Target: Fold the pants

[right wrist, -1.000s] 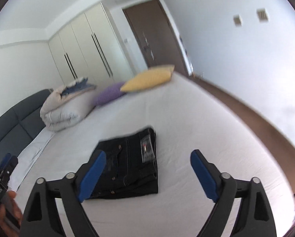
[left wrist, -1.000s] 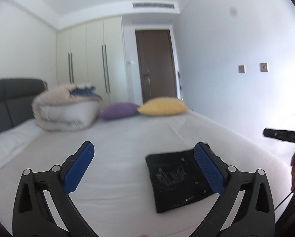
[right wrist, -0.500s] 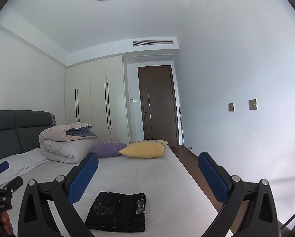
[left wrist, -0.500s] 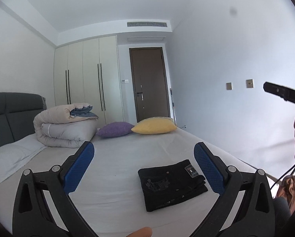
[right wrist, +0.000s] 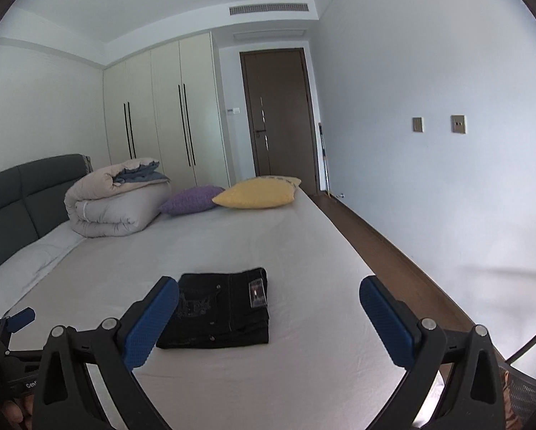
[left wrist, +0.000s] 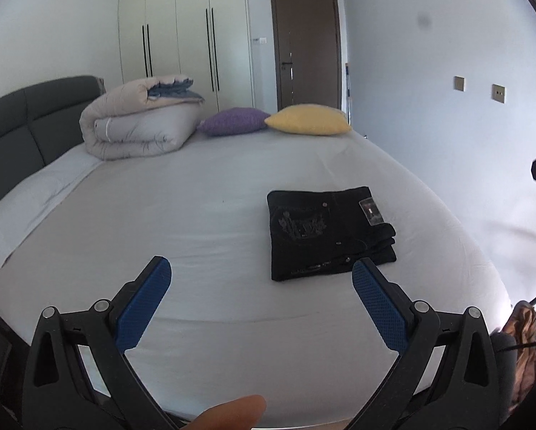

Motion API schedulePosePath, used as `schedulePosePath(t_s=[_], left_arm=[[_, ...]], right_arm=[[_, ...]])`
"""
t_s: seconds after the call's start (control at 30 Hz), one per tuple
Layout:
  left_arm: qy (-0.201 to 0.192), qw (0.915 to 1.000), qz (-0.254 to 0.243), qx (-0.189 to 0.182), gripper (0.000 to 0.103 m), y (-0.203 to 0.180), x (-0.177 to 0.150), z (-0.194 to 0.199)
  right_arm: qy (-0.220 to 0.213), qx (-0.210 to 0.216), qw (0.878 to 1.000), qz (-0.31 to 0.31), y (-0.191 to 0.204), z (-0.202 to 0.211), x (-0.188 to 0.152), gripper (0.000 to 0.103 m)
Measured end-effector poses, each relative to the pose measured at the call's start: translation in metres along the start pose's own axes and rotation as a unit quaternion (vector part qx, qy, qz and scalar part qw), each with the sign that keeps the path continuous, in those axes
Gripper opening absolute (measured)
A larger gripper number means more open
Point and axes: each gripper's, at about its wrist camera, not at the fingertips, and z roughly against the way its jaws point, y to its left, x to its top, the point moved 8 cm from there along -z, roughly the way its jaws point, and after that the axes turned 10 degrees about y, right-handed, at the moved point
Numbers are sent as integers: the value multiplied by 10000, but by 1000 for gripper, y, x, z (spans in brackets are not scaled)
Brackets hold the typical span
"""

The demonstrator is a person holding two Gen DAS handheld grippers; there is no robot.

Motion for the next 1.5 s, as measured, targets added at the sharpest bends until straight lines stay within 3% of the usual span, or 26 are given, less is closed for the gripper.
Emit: schedulePosePath(t_s=[0.3, 1.5], left_arm=[[309, 9993, 191, 107, 103, 15, -7, -26], [676, 9973, 280, 25, 103, 23, -27, -66]], right_arm=[[907, 27, 9958, 110, 25, -40, -47, 103], [1280, 112, 9913, 278, 41, -61, -61, 103]])
